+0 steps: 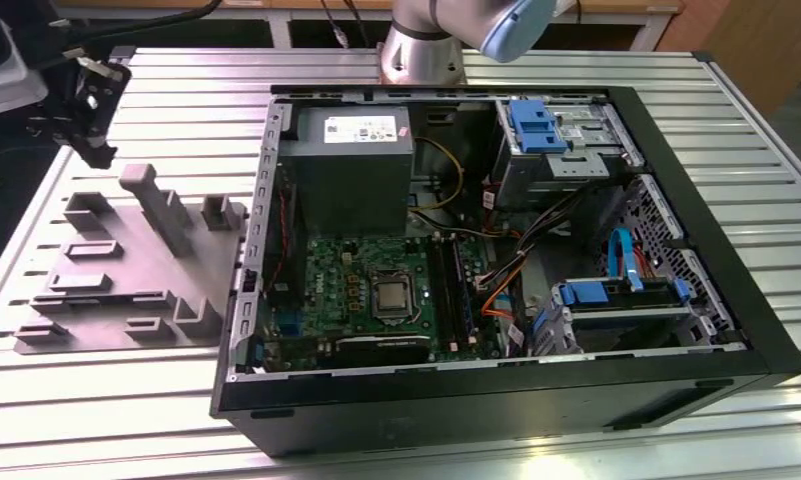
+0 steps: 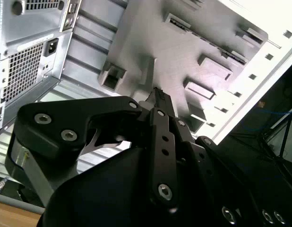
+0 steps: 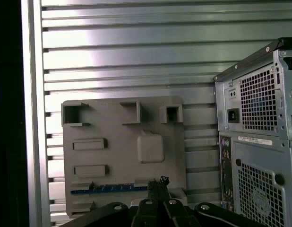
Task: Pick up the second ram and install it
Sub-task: 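Reach for the second ram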
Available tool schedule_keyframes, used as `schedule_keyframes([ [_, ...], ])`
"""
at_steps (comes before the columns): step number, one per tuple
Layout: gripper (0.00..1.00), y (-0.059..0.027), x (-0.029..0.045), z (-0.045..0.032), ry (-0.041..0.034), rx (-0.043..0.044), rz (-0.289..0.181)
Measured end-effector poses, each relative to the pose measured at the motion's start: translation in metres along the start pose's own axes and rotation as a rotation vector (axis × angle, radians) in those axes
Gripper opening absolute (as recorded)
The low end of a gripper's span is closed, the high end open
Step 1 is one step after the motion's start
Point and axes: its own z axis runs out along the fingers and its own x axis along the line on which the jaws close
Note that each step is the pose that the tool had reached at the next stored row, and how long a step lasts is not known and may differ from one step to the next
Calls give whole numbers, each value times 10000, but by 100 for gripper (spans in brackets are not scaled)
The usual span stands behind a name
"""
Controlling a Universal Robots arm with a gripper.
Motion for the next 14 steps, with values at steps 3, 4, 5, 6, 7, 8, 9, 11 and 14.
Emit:
schedule_keyframes([
  [3,10,-23,60,15,-1,-1,0],
  [4,10,-31,79,19,0,0,-1],
  [5,10,-38,99,24,0,0,0],
  [6,10,-47,121,29,0,0,-1],
  [7,10,-55,141,34,-1,0,-1],
  [8,10,-63,161,39,0,0,-1],
  [9,10,-70,181,44,0,0,-1],
  [11,10,-86,221,53,0,1,-1],
  [14,10,-110,282,68,-1,-1,-1],
])
